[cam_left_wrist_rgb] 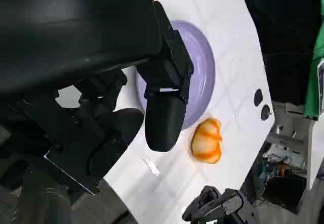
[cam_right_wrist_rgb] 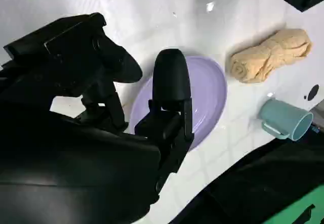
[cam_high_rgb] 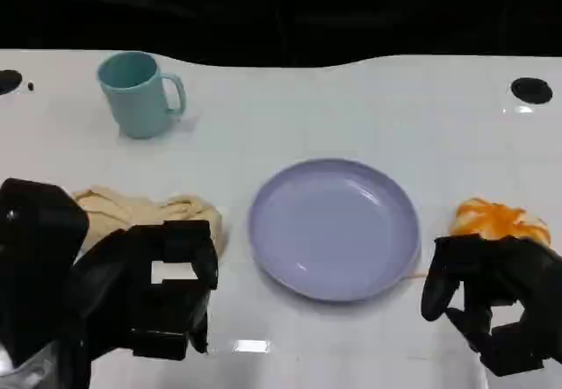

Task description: Grasp the towel on the left side of the plate with the left hand and place it into the plate.

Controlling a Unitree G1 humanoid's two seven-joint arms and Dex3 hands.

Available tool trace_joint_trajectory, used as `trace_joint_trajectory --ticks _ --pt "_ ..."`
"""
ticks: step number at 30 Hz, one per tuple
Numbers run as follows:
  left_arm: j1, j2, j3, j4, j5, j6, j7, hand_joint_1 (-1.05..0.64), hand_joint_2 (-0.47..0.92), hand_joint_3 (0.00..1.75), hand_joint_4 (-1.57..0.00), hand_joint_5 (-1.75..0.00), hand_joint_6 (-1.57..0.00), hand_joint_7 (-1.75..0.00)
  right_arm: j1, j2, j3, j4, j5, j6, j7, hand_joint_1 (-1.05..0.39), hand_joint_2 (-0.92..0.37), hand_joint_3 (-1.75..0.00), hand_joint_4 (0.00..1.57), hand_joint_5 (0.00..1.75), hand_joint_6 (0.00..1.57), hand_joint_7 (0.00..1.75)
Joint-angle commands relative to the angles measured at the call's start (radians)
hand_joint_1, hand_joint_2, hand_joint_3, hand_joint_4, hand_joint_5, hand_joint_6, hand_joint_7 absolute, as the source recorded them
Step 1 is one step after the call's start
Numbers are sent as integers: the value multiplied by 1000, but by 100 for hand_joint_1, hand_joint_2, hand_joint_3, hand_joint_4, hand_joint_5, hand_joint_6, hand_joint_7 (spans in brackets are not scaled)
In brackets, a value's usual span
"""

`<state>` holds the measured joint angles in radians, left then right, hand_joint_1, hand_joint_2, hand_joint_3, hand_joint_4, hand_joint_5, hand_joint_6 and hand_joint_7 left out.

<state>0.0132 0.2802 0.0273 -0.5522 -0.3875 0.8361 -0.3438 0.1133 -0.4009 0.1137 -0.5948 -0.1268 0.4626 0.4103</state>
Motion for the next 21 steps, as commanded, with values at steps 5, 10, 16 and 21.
trace_joint_trajectory --ticks 5,10,16,21 --pt "-4 16 0 12 9 -8 11 -2 42 147 -91 -175 -84 -161 -10 -8 -2 3 3 9 -1 3 -55 -110 75 175 71 144" --pt "-4 18 -1 9 9 -2 12 -2 41 147 -90 -175 -84 -160 -11 -12 1 4 -6 6 -3 2 -55 -110 75 175 71 144" --pt "2 25 -14 11 29 -27 10 -2 41 145 -85 -175 -82 -157 -12 -6 -5 8 4 8 -1 2 -55 -110 75 175 71 144" --pt "5 35 -27 18 51 -58 2 -2 41 146 -82 -175 -82 -154 -14 -6 -2 6 1 12 -3 2 -55 -110 75 175 71 144"
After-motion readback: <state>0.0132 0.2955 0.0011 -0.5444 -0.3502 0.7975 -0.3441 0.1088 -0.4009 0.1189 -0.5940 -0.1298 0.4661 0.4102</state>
